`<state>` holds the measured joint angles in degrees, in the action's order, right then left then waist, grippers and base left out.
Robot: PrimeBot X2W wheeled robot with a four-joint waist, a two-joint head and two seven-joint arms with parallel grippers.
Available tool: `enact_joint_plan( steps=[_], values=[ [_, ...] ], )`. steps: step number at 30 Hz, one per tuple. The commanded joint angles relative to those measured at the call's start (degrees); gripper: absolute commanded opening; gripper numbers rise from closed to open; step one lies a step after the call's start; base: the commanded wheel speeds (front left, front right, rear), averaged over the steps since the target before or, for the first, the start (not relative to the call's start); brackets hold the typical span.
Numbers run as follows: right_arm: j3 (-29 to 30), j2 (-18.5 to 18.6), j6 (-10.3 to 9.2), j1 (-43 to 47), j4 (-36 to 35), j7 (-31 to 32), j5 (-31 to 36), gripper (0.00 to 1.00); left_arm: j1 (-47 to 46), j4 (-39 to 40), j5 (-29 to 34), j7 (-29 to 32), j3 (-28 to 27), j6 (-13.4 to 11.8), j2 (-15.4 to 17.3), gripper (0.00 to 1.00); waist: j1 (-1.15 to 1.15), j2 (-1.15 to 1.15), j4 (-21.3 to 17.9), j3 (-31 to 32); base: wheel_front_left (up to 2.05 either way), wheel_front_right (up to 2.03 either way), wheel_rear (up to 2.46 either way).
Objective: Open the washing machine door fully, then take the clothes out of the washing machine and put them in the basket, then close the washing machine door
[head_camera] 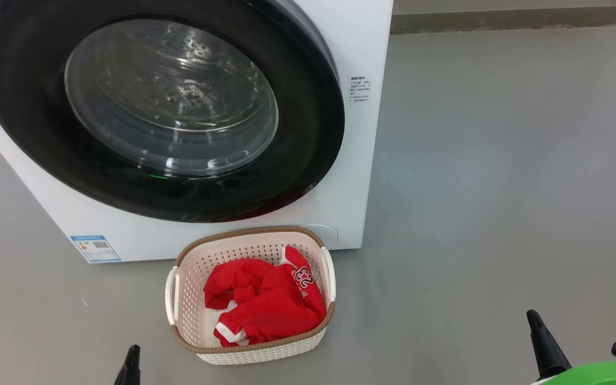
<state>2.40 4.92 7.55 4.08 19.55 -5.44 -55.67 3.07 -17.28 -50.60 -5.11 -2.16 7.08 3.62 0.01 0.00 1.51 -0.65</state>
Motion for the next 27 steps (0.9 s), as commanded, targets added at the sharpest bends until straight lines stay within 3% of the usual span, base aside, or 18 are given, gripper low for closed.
enact_joint_plan(
  steps=[1, 27],
  values=[
    [0.0, 0.5, -0.03, -3.0, -1.7, 0.4, -1.6, 0.0, -2.6, 1.7, -1.7, 0.4, -1.4, 0.2, 0.4, 0.0, 0.0, 0.0, 0.0, 0.0, 0.0, 0.0, 0.0],
    [1.8, -0.6, -0.04, -6.2, -3.4, 5.5, -17.0, 0.0, -5.6, 2.4, -19.3, 5.3, -2.7, 0.3, -0.1, 0.0, 0.0, 0.0, -0.7, 0.2, 0.0, 0.0, 0.0]
  ],
)
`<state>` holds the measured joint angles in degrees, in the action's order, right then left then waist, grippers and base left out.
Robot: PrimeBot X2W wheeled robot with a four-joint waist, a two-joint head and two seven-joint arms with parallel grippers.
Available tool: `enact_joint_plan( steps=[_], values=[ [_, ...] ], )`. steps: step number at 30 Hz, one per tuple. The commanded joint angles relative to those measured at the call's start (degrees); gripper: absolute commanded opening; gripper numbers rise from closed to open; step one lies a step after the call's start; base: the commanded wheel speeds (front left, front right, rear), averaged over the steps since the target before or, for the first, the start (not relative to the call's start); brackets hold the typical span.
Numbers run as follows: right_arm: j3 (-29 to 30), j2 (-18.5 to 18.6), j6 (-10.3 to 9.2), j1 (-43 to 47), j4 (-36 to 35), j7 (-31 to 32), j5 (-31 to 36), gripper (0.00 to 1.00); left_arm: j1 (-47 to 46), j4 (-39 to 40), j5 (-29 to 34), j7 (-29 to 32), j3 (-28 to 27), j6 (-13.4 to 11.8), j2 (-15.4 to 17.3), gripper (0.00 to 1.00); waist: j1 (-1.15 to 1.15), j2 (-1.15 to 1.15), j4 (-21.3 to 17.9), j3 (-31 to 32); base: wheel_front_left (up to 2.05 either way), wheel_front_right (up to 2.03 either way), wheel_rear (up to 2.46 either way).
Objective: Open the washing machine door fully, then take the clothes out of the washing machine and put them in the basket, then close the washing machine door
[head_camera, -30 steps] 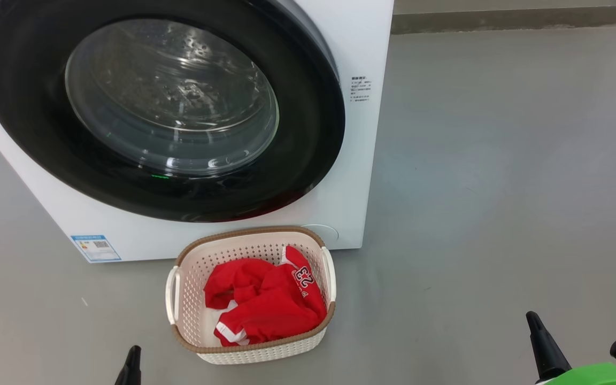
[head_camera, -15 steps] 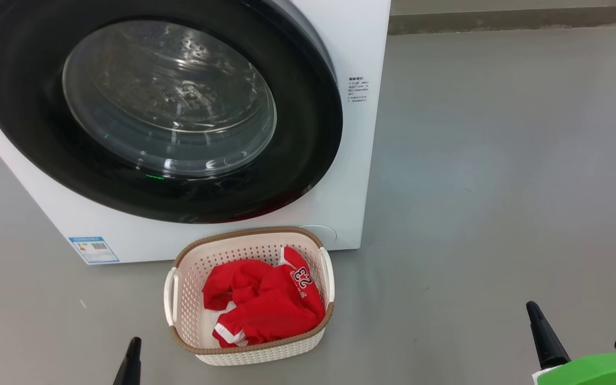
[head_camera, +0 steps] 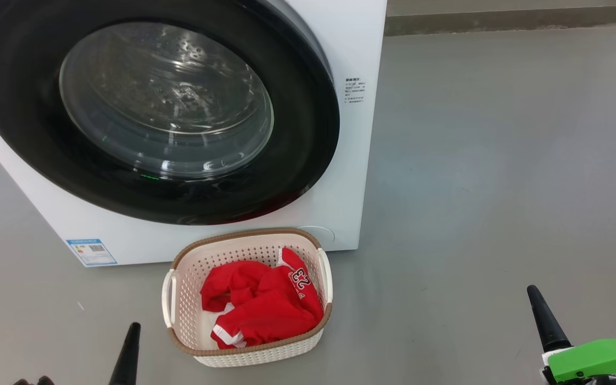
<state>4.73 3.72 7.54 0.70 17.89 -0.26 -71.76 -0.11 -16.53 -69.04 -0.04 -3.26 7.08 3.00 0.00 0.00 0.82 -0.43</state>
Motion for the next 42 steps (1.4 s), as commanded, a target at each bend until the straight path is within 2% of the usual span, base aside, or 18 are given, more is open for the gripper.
enact_joint_plan(
  steps=[1, 36, 42],
  values=[
    [-0.4, 0.5, -0.03, -2.9, -1.8, 0.5, -1.4, 0.0, -2.5, 1.7, -1.4, 0.4, -1.7, 0.3, 0.5, 0.0, 0.0, 0.0, 0.0, 0.0, 0.0, 0.0, 0.0],
    [1.7, -0.8, -0.05, -6.7, -3.7, 6.4, -19.2, 0.0, -5.9, 2.4, -21.8, 6.2, -3.2, 0.4, -0.1, 0.0, 0.0, 0.0, -0.8, 0.2, 0.0, 0.0, 0.0],
    [1.9, -0.8, -0.05, -6.9, -3.9, 6.8, -20.4, 0.0, -6.1, 2.5, -23.1, 6.6, -3.3, 0.4, -0.1, 0.0, 0.0, 0.0, -0.8, 0.3, 0.0, 0.0, 0.0]
  ],
)
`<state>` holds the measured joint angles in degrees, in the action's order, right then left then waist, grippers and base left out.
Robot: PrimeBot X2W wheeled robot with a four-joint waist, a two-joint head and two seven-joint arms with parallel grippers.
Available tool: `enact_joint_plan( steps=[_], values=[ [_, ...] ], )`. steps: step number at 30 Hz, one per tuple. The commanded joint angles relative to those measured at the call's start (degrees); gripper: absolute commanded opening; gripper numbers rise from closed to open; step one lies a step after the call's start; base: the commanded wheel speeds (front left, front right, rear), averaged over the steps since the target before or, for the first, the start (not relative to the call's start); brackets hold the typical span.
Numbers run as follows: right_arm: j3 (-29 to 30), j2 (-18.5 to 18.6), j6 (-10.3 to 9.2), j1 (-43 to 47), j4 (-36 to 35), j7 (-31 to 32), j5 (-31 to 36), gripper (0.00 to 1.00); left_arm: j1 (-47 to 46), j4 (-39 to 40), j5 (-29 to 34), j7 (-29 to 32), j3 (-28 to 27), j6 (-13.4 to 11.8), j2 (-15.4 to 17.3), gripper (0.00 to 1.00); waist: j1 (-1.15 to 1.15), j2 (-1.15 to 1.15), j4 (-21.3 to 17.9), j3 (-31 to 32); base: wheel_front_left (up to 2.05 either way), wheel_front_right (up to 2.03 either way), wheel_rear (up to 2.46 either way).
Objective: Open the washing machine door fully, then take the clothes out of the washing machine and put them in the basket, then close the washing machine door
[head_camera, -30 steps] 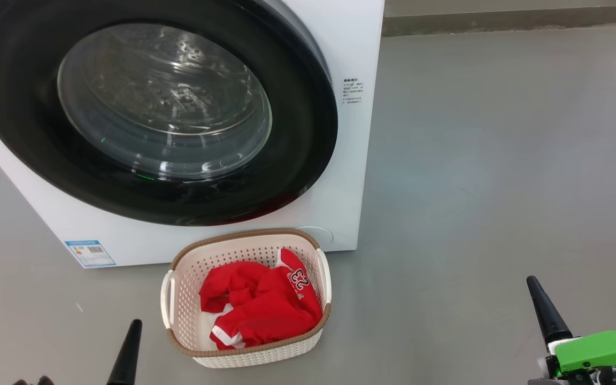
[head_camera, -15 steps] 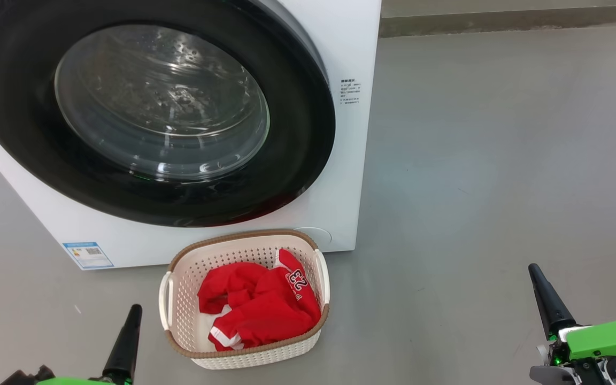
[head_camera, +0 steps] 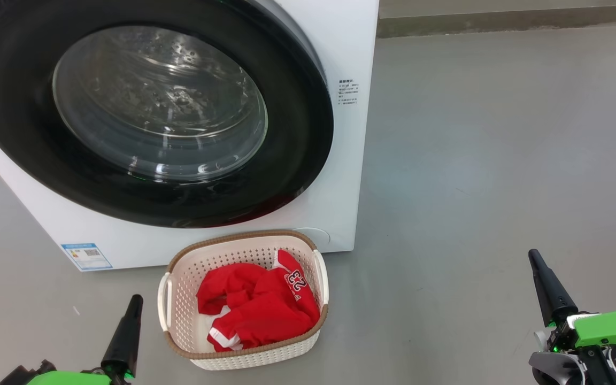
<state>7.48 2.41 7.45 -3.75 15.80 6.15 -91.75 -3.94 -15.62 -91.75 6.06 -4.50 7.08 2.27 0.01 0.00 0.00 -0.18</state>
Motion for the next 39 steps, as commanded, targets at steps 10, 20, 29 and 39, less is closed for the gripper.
enact_joint_plan(
  steps=[10, 20, 29, 39],
  values=[
    [-0.9, 0.5, 0.03, -2.4, -1.8, 0.4, -0.4, 0.0, -2.2, 1.6, -0.4, 0.5, -2.1, 0.4, 0.6, 0.0, 0.0, 0.0, 0.0, 0.0, 0.0, 0.0, 0.0],
    [-0.9, 0.5, 0.03, -2.4, -1.8, 0.4, -0.4, 0.0, -2.2, 1.6, -0.4, 0.5, -2.1, 0.4, 0.6, 0.0, 0.0, 0.0, 0.0, 0.0, 0.0, 0.0, 0.0],
    [-0.9, 0.5, 0.03, -2.4, -1.8, 0.4, -0.4, 0.0, -2.2, 1.6, -0.4, 0.4, -2.0, 0.4, 0.6, 0.0, 0.0, 0.0, 0.0, 0.0, 0.0, 0.0, 0.0],
    [-0.9, 0.5, 0.03, -2.4, -1.8, 0.4, -0.4, 0.0, -2.2, 1.6, -0.4, 0.4, -2.0, 0.4, 0.6, 0.0, 0.0, 0.0, 0.0, 0.0, 0.0, 0.0, 0.0]
  ],
)
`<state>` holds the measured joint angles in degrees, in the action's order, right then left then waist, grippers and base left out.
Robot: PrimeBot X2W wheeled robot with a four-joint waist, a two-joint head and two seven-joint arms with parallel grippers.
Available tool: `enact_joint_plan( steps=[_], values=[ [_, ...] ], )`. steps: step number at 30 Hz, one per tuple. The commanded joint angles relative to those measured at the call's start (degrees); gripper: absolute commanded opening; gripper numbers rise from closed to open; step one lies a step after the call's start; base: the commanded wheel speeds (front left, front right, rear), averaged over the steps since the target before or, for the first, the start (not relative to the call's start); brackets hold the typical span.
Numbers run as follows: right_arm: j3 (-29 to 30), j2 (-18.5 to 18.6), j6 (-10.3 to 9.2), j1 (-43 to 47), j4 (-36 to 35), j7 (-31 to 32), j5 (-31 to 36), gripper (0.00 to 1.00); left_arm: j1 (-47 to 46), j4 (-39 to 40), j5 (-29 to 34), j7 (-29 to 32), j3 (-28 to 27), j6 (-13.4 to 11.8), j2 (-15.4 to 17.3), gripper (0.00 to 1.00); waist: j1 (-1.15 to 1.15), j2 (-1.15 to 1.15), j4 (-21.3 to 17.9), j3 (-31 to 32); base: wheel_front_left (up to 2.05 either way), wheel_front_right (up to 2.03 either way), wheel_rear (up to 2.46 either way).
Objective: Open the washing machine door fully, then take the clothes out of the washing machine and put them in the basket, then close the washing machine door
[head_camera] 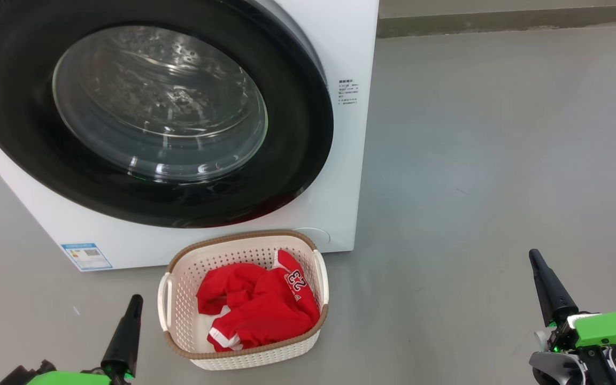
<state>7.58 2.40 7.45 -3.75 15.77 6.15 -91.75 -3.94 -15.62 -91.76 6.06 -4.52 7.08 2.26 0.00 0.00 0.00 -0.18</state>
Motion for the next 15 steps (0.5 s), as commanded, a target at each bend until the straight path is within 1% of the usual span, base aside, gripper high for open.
enact_joint_plan(
  steps=[1, 15],
  values=[
    [-1.0, 0.5, 0.03, -2.4, -1.7, 0.4, -0.4, 0.0, -2.2, 1.6, -0.4, 0.4, -2.0, 0.4, 0.6, 0.0, 0.0, 0.0, 0.0, 0.0, 0.0, 0.0, 0.0],
    [-1.0, 0.5, 0.03, -2.4, -1.7, 0.4, -0.4, 0.0, -2.2, 1.6, -0.4, 0.4, -2.0, 0.4, 0.6, 0.0, 0.0, 0.0, 0.0, 0.0, 0.0, 0.0, 0.0]
  ],
)
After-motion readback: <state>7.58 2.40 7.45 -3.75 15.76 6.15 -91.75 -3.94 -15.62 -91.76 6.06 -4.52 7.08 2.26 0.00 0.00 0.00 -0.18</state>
